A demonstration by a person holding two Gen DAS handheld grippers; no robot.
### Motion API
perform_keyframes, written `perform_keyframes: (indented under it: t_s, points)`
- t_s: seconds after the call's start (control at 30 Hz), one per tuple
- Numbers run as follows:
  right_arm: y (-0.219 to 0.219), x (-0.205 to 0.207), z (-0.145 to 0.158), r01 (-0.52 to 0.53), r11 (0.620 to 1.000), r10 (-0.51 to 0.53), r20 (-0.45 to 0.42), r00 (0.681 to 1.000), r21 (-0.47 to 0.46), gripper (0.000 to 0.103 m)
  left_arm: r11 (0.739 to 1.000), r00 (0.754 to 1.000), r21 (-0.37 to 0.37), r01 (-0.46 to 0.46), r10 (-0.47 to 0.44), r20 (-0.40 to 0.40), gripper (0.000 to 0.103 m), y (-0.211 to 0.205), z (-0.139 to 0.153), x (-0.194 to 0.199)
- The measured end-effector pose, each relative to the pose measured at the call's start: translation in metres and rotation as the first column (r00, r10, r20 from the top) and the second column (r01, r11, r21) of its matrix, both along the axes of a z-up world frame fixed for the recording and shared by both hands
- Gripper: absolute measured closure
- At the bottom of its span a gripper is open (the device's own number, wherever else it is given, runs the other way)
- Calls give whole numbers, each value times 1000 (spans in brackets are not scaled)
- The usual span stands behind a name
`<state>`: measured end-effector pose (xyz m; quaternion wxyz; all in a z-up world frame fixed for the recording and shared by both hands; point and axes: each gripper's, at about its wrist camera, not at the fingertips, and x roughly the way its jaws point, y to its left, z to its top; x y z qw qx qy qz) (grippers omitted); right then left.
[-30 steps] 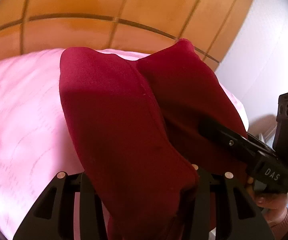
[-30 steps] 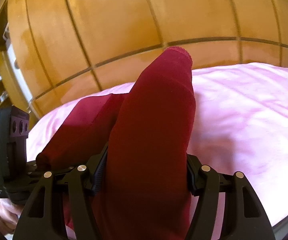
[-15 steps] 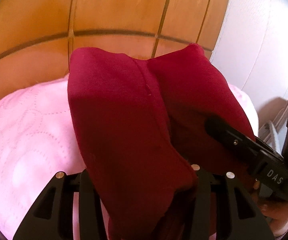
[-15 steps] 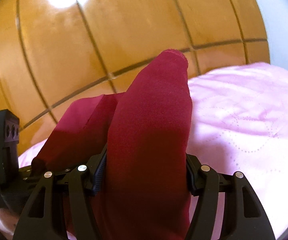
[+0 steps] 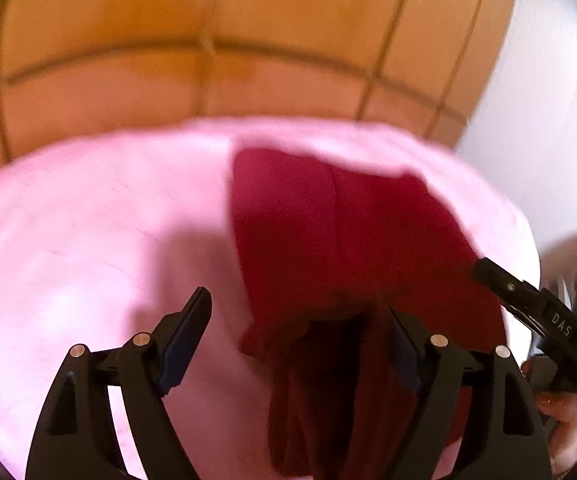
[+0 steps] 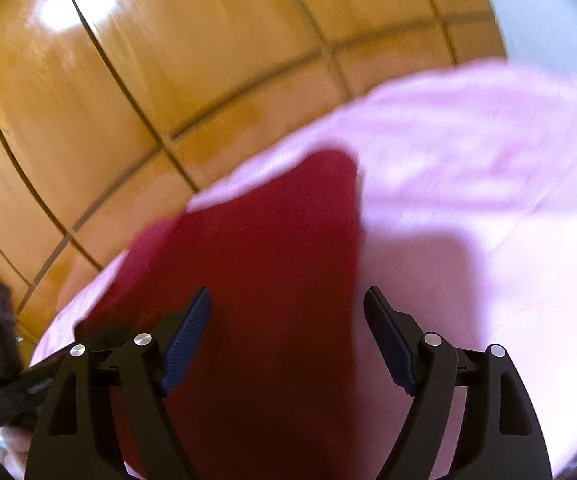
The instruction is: Fold small clothes
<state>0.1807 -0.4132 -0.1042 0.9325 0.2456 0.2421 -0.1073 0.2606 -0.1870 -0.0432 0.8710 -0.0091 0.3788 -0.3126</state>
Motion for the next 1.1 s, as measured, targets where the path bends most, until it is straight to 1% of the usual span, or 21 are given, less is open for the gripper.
perform_keyframes:
  t_s: [0.03, 0.07, 0.1, 0.17, 0.23, 0.3, 0.4, 0.43, 0.47, 0.5, 0.57, 0.67, 0.73, 0.77, 0.8, 0.83, 0.87, 0.9, 0.97, 1.03, 1.1]
  points:
    - [1, -5, 8, 2, 1000, -2, 25, 1000, -24, 32, 999, 999, -25, -25, 27, 47, 27, 5, 11, -5]
    - [2, -4, 18, -13, 999, 15, 42, 999, -50, 40, 999, 996, -31, -38, 40, 84, 33, 4, 19, -4]
    - [4, 0, 26, -35, 997, 38, 40, 998, -72, 43, 999, 993, -21, -40, 42, 108, 43, -1, 26, -4]
    - [6, 20, 35, -82, 990, 83, 5, 997, -116, 56, 1000, 992, 27, -4, 0, 125, 49, -26, 33, 5]
    - [7, 44, 36, -121, 984, 115, -54, 992, -131, 60, 995, 989, 97, 29, -43, 143, 50, -52, 32, 12]
    - [7, 62, 30, -128, 984, 114, -109, 987, -127, 60, 987, 989, 157, 45, -67, 133, 52, -69, 23, 16]
    - [1, 86, 12, -102, 985, 71, -210, 975, -140, 60, 960, 997, 281, 24, -43, 62, 52, -89, -4, 36]
    - [-1, 87, 5, -101, 985, 67, -230, 971, -143, 60, 955, 998, 294, 30, -46, 47, 51, -88, -10, 34]
    - [-4, 89, -4, -95, 986, 61, -230, 971, -137, 60, 954, 998, 296, 42, -54, 32, 50, -89, -19, 39]
    - [-5, 89, -8, -85, 986, 53, -218, 974, -141, 60, 958, 997, 284, 46, -61, 47, 49, -89, -23, 41]
    - [-4, 92, -13, -74, 982, 39, -197, 980, -173, 60, 956, 995, 290, 44, -67, 68, 49, -91, -24, 38]
    - [-4, 91, -15, -60, 982, 28, -176, 984, -178, 60, 955, 994, 294, 37, -65, 87, 48, -90, -22, 33]
    - [-4, 87, -14, -59, 982, 32, -152, 988, -178, 59, 961, 994, 275, 41, -67, 87, 48, -86, -19, 30]
    - [-4, 85, -13, -58, 983, 33, -141, 990, -176, 58, 962, 994, 270, 41, -67, 91, 43, -84, -18, 26]
    - [-3, 82, -11, -58, 983, 35, -135, 990, -175, 56, 961, 993, 275, 32, -61, 98, 34, -81, -16, 23]
    - [-1, 77, -8, -55, 982, 32, -131, 991, -178, 50, 959, 993, 282, 15, -47, 105, 28, -77, -14, 20]
    - [5, 68, -3, -46, 981, 24, -122, 992, -187, 38, 960, 994, 278, 7, -37, 103, 18, -73, -12, 16]
    - [10, 59, 2, -39, 981, 19, -106, 994, -190, 35, 966, 995, 258, 7, -32, 96, 16, -66, -9, 9]
    - [24, 39, 8, -40, 982, 28, -67, 997, -182, 35, 976, 996, 218, 6, -25, 85, 16, -50, -6, -4]
    - [37, 21, 11, -37, 981, 25, -65, 998, -193, 35, 982, 997, 187, 1, -15, 70, 16, -32, -8, -17]
    - [50, -3, 9, 6, 980, -22, -77, 997, -201, 35, 985, 998, 171, -18, 8, 56, 16, -17, -13, -27]
